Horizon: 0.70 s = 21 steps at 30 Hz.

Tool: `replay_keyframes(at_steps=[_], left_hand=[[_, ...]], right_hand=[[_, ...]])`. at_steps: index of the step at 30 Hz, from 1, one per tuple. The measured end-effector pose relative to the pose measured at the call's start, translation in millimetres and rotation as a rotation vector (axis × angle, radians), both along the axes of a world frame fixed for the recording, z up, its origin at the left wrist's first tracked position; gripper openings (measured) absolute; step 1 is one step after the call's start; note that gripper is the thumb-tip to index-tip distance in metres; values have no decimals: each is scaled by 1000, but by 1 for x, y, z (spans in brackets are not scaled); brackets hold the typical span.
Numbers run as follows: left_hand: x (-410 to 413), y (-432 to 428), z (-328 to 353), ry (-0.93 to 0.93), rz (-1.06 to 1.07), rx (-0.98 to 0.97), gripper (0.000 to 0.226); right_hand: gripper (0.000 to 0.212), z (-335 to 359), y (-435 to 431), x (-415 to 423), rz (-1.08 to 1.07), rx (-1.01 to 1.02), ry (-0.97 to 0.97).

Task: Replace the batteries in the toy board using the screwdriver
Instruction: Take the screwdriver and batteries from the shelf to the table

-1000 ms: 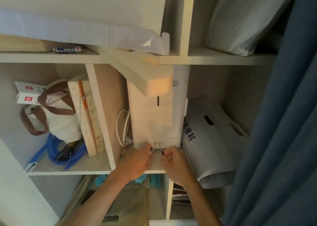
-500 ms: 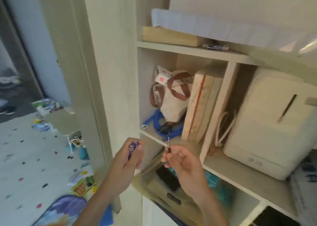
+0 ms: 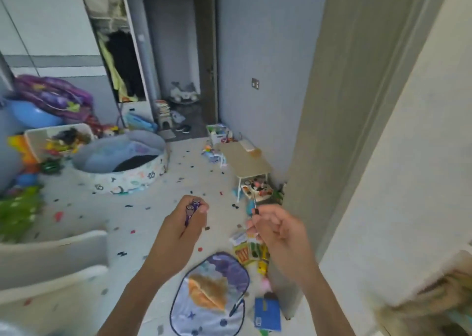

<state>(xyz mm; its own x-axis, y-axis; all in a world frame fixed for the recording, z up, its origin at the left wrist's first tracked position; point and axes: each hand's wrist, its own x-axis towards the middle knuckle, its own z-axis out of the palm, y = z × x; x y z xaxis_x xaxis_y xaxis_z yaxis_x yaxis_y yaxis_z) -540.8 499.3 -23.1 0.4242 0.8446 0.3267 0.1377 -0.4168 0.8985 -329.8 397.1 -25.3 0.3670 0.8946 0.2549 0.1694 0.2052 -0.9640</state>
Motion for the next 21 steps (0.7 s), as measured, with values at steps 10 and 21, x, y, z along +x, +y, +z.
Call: replay_keyframes(at_steps=[10,21], left_hand=[[-60,198,-11,129,179,-28,17],[-16,460,5,114,236,-56,25]], right_hand=[[10,-7,221,-55,96,-77,3],[8,5,521,-15,194,-73,-84]])
